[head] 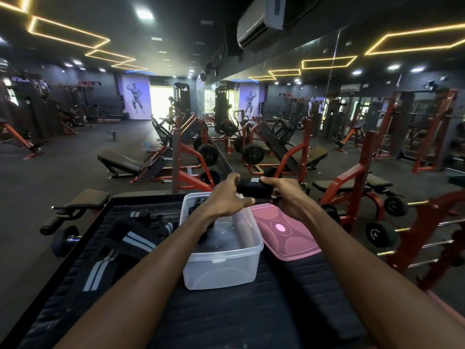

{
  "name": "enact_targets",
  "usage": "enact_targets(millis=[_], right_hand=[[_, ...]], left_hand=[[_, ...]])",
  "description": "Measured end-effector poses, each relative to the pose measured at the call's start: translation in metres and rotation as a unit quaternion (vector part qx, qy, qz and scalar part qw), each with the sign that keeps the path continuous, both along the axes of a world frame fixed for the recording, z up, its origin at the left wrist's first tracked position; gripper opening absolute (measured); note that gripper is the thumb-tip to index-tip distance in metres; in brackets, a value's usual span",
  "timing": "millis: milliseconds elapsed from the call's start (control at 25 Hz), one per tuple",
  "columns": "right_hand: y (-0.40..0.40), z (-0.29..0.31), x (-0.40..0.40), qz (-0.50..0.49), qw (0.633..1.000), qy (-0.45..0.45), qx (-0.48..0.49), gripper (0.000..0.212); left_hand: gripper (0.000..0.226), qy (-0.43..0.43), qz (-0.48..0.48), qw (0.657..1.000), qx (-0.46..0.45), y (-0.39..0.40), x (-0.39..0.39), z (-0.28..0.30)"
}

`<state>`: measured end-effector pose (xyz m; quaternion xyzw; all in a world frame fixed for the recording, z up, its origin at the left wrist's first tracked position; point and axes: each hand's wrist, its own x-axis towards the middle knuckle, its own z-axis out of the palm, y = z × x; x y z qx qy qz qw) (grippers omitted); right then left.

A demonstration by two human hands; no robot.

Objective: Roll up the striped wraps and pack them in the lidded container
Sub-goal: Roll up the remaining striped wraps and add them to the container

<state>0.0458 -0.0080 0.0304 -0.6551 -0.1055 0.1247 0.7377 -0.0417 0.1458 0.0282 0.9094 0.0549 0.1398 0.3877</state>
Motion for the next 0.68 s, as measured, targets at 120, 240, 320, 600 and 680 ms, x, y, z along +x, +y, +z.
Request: enact_targets(millis=[120,240,320,600,680], right_hand=[[0.017,0.007,-0.009,0.072,0.997,0.011,0.005,0.019],[0.033,0.008,-0.015,0.128,0.99,0.011,-0.061,0.015],[0.041,0.007,-0.018,0.145,0.982,-0.016,-0.123,0.02],[0.061,-0.003,-0.026,0.204,0.969,0.004,-0.139,0.017],[0.064,-0.005,-0.029,0.209,0.966,-0.003,-0.153,0.011]], left_hand=[[0.063,-0.024,0.012,0.989,-0.146,0.015,-0.001,0.002],[0.043,-0.067,0.044,0.97,-0.229,0.029,-0.006,0.003],[0.041,-0.077,0.063,0.972,-0.212,0.039,-0.011,0.0],[0.107,-0.026,0.047,0.997,0.049,0.056,-0.02,-0.022],[0.105,-0.017,0.034,0.995,0.09,0.061,-0.019,-0.029]])
